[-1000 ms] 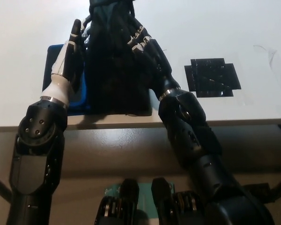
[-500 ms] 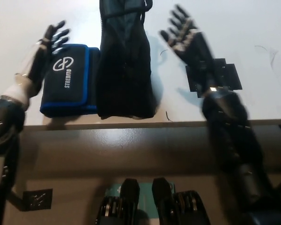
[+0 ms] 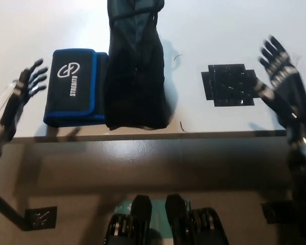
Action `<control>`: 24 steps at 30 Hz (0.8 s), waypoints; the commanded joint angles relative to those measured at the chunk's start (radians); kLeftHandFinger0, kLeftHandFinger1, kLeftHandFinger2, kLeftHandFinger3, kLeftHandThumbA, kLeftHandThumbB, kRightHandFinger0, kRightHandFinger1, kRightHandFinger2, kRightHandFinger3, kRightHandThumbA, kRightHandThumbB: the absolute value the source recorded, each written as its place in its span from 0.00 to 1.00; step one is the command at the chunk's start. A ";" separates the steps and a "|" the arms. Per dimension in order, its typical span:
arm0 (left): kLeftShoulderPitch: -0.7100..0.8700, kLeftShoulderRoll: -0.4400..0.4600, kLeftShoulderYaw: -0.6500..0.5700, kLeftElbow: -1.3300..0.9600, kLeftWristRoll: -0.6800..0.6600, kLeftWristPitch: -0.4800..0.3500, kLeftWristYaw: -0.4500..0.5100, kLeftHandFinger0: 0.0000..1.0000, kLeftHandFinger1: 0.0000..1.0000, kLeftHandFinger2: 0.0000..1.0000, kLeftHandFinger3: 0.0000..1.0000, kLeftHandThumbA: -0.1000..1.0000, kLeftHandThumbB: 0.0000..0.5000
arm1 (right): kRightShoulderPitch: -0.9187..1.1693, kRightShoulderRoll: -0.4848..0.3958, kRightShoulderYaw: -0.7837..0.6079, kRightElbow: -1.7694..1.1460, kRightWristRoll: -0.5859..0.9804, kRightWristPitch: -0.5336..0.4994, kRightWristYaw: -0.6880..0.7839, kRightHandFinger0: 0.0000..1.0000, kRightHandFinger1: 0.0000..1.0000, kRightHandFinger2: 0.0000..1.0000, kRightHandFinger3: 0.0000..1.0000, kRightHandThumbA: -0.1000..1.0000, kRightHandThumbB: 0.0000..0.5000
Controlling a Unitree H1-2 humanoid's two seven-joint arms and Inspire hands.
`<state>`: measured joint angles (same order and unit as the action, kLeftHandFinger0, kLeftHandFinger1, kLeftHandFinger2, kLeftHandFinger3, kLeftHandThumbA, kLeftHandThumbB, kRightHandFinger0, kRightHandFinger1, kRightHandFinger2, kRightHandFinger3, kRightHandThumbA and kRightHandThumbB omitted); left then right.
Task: Use both hands to pick up the lunch bag on the right hand side and smoothly move it near the note book on the left hand side
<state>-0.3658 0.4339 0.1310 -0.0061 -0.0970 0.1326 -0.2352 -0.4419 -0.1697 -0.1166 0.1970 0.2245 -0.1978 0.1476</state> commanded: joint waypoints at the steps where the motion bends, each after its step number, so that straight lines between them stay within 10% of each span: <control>1: 0.172 0.078 0.124 -0.256 -0.104 -0.132 -0.036 1.00 1.00 1.00 1.00 1.00 0.76 | 0.187 -0.078 -0.090 -0.344 0.087 0.002 0.008 1.00 1.00 1.00 1.00 1.00 0.77; 24: 0.418 -0.072 0.125 -0.042 -0.028 -0.398 0.007 1.00 1.00 1.00 1.00 1.00 0.39 | 0.458 0.033 -0.038 -0.156 0.066 -0.207 0.053 1.00 1.00 1.00 1.00 1.00 0.48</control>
<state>0.0898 0.3525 0.2428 -0.1270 -0.1691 -0.1057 -0.2642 0.0734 -0.1488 -0.1609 -0.0030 0.2727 -0.2704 0.1724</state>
